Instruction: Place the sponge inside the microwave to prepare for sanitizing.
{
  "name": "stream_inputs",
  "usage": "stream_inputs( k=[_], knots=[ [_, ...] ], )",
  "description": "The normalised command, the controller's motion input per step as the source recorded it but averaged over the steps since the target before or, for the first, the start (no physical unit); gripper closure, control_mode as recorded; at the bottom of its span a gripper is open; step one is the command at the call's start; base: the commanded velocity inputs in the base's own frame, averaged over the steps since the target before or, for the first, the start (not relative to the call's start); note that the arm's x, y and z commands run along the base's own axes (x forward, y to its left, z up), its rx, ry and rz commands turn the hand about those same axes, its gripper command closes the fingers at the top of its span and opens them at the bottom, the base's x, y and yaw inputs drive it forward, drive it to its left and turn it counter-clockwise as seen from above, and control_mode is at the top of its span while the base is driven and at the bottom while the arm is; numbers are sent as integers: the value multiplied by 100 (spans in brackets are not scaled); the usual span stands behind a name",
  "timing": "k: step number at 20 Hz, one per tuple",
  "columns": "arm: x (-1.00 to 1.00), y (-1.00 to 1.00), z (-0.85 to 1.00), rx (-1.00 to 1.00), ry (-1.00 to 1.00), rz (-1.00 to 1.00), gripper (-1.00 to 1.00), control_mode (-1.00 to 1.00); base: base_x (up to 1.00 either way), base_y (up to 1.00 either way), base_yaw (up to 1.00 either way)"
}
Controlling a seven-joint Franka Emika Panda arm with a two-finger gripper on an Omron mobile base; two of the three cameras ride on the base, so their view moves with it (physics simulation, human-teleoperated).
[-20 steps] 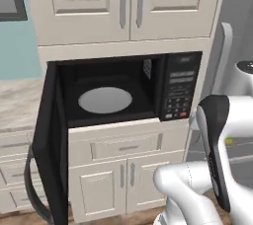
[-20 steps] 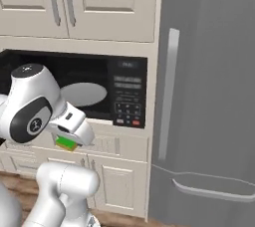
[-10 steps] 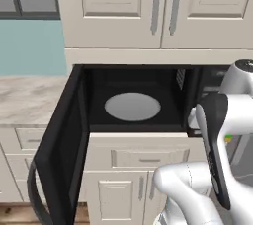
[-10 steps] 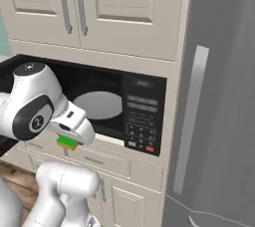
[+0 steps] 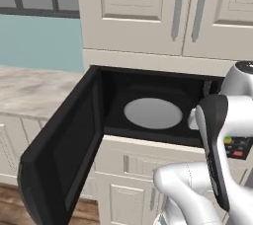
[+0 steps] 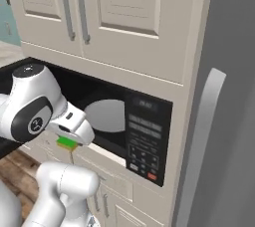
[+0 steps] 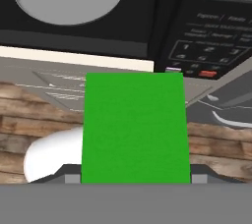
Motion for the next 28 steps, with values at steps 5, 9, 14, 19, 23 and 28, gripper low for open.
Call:
stream_inputs(
  k=[5, 9, 14, 19, 23, 28],
  knots=[
    [0, 0, 0, 0, 0, 0, 100, 100, 17, -2, 29],
    [0, 0, 0, 0, 0, 0, 100, 100, 0, 11, 10],
    [0, 0, 0, 0, 0, 0, 100, 100, 0, 5, 6],
    [0, 0, 0, 0, 0, 0, 100, 100, -26, 2, 0],
    [0, 0, 0, 0, 0, 0, 100, 100, -41, 0, 0],
    [0, 0, 0, 0, 0, 0, 100, 100, -9, 0, 0]
  ],
)
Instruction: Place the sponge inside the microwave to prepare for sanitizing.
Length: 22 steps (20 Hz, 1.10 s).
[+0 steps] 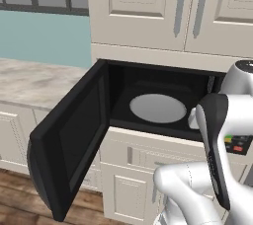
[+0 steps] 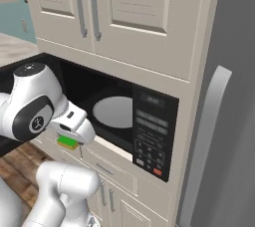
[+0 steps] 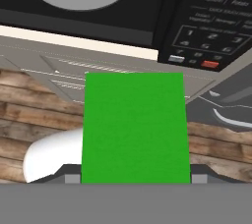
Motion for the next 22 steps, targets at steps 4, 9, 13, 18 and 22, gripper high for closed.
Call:
stream_inputs(
  k=[4, 9, 13, 18, 22],
  knots=[
    [0, 0, 0, 0, 0, 0, 100, 100, 0, 0, 0],
    [0, 0, 0, 0, 0, 0, 100, 100, 0, 0, 0],
    [0, 0, 0, 0, 0, 0, 100, -100, 0, 0, 0],
    [0, 6, -15, 0, -5, -1, 100, -100, 0, 0, 0],
    [2, 23, -10, 0, -6, -4, 100, -100, 0, 0, 0]
  ],
)
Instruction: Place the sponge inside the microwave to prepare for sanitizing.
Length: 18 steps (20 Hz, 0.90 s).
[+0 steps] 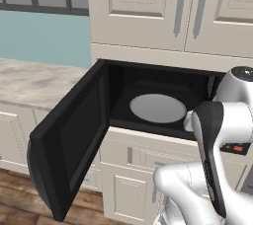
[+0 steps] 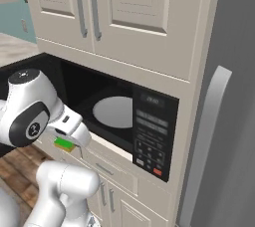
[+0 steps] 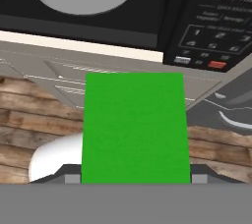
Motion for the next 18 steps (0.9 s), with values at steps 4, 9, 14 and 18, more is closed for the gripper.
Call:
stream_inputs(
  k=[4, 9, 14, 18],
  knots=[
    [22, 33, -23, 0, 0, -4, 100, -100, 0, 0, 0],
    [52, 6, -13, 0, 0, -3, 100, -100, 0, 0, 0],
    [61, 7, -16, 0, -2, -5, 100, -100, 0, 0, 0],
    [32, 25, -31, 0, -7, -3, 100, -100, 0, 0, 0]
  ],
)
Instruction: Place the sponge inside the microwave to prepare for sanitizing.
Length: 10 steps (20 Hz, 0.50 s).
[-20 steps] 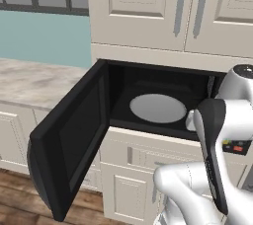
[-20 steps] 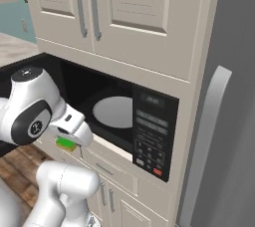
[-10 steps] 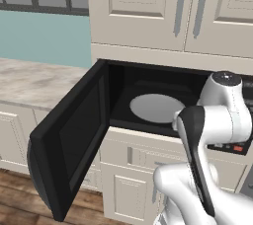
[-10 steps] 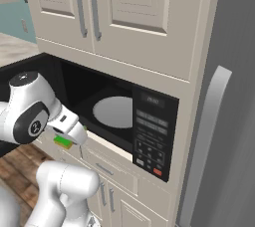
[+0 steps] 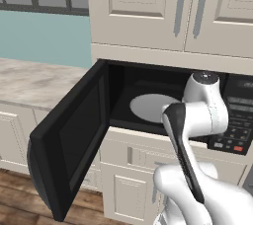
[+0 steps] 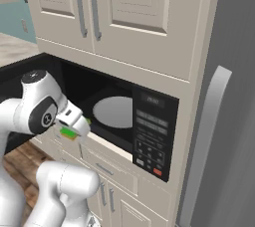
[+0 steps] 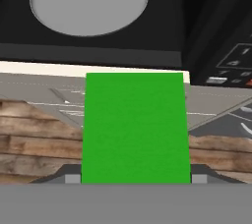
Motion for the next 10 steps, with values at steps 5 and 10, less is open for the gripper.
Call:
stream_inputs(
  k=[5, 10],
  knots=[
    [23, 25, -34, -1, -17, -7, 100, -100, 0, 0, 0],
    [28, 13, -23, -1, -17, -8, 100, -100, 0, 0, 0]
  ],
)
